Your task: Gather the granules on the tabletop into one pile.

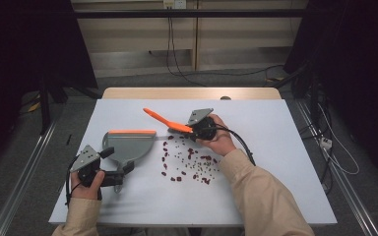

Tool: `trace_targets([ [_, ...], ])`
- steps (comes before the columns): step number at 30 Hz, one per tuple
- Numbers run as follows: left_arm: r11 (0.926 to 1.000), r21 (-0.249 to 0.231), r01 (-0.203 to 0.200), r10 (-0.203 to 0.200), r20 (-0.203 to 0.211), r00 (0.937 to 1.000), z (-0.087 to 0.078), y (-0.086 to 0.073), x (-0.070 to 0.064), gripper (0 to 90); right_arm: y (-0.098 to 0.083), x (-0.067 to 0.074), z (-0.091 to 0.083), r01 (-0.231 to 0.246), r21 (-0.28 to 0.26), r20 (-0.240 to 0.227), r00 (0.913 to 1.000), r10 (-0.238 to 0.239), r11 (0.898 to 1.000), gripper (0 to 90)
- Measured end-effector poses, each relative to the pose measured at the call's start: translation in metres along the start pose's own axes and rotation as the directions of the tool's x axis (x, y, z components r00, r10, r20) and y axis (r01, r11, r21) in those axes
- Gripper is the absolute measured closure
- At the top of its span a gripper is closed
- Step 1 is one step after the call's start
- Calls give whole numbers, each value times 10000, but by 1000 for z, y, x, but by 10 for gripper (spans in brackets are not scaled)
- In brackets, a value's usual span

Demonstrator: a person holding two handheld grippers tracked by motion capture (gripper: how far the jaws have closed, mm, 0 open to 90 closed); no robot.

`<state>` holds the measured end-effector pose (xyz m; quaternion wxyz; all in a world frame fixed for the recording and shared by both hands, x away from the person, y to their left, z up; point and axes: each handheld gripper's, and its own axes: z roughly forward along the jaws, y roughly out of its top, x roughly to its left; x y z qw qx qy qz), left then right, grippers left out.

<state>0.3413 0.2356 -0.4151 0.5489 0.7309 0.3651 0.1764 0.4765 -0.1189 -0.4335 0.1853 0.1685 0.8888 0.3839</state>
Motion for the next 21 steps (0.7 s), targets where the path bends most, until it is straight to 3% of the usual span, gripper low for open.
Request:
trace_targets([
  [12,10000,-42,-54,54,-34,10000,-1,1,-1,37,-7,27,-22,785,71,-811,9937,-776,9969,709],
  [21,9999,-79,-78,77,-57,10000,-3,2,-2,37,-12,40,-36,899,48,-1010,9909,-889,9959,709],
])
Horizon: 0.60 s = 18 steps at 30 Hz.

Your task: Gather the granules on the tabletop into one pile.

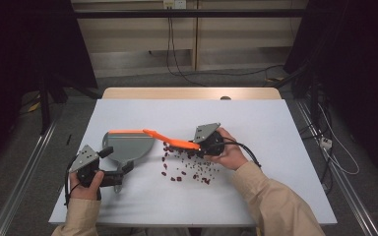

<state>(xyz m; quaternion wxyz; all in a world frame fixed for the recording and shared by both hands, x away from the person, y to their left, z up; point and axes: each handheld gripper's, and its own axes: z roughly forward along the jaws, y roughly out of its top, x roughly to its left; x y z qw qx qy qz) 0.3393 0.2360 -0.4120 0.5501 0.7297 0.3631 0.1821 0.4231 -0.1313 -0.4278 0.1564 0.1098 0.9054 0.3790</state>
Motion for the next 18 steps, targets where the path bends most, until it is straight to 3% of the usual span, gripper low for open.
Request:
trace_targets([
  [5,10000,18,-82,82,-3,10000,0,1,0,37,0,0,-5,-124,-351,361,9993,137,9993,713],
  [10,10000,23,-61,61,10,10000,0,1,0,37,9,-13,-7,-451,-981,699,9962,521,9942,713],
  [18,10000,31,-15,15,19,10000,0,-1,3,37,27,-33,25,-440,-811,957,9941,517,9957,713],
])
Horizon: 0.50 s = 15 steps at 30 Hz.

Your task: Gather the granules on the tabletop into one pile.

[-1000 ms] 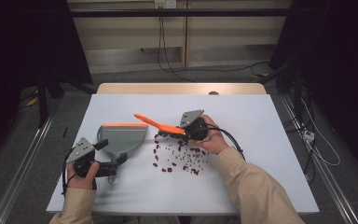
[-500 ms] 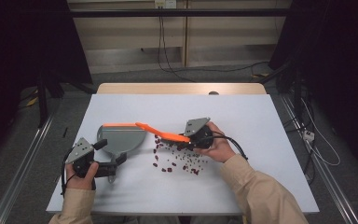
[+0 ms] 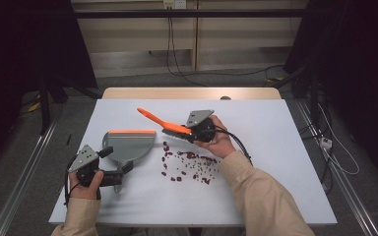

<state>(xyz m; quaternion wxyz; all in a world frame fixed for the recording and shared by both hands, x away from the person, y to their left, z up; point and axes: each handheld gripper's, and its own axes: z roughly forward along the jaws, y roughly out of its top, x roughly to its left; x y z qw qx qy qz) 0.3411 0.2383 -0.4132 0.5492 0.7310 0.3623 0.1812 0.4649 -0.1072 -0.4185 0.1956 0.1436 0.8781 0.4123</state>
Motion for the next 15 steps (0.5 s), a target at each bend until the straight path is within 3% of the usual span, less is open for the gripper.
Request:
trace_targets([
  [5,9999,36,102,-102,-19,9999,-1,-2,3,37,4,0,22,147,437,-93,9999,-143,9989,712],
  [7,9999,47,113,-112,-53,9999,-2,-2,4,37,3,2,27,73,360,-439,9990,-57,9993,713],
  [15,9999,73,94,-94,-8,10000,-1,-2,3,37,3,14,17,646,573,-1149,9917,-577,9963,711],
])
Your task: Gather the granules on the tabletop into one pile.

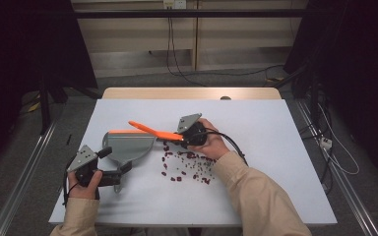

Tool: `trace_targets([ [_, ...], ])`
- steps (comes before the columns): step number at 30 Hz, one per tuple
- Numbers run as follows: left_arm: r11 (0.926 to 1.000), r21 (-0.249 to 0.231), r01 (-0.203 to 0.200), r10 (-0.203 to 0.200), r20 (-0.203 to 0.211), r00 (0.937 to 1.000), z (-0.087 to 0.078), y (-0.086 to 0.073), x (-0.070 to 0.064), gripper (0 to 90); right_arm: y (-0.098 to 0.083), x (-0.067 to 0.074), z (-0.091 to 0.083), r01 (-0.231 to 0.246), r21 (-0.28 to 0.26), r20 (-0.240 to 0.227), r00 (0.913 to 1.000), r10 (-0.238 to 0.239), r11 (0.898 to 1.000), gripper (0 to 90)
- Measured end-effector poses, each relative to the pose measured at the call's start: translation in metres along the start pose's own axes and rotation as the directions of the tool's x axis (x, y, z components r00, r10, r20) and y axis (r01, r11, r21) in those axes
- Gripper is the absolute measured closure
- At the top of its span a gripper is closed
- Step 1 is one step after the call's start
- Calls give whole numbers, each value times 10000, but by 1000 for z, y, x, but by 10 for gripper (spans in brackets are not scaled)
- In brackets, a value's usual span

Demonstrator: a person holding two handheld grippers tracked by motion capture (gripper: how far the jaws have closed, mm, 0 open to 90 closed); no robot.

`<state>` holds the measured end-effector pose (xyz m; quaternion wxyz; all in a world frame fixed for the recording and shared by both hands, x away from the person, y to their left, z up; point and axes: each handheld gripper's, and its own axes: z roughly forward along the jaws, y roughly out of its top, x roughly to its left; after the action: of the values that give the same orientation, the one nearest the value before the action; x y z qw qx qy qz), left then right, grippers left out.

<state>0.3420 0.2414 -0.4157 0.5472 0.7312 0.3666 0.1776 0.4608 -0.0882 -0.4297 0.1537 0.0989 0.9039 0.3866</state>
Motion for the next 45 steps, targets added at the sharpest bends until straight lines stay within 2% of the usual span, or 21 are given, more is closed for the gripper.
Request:
trace_targets([
  [9,10000,29,-79,79,5,10000,0,0,-2,37,-6,24,-18,441,-9,-606,9972,-441,9990,710],
  [23,9999,32,-148,148,46,9999,1,1,-4,37,-13,42,-35,551,-13,-793,9953,-550,9985,711],
  [28,9999,58,-157,157,40,9999,1,1,-4,37,-14,43,-39,168,-290,-498,9986,-182,9994,712],
  [31,9999,47,-165,164,24,9999,1,1,-4,37,-14,39,-45,-314,-709,-251,9992,297,9970,712],
  [34,9999,51,-137,137,41,9999,1,1,-4,37,-12,37,-52,-911,-1206,53,9957,924,9885,712],
  [37,9999,78,-144,144,25,9999,1,0,-4,37,-9,39,-59,-1666,-1557,420,9837,1751,9736,712],
  [39,9999,68,-135,135,18,9999,1,0,-4,37,-8,42,-61,-2307,-1765,687,9669,2458,9569,712],
  [40,9999,72,-142,142,21,9999,1,0,-4,37,-8,44,-62,-2733,-1930,731,9537,2916,9424,712],
  [42,9999,86,-150,149,15,9999,2,0,-4,37,-9,49,-63,-3547,-2304,729,9223,3796,9061,712],
  [45,9999,72,-156,155,47,9999,2,0,-5,37,-9,57,-62,-4302,-2643,774,8827,4636,8632,712],
])
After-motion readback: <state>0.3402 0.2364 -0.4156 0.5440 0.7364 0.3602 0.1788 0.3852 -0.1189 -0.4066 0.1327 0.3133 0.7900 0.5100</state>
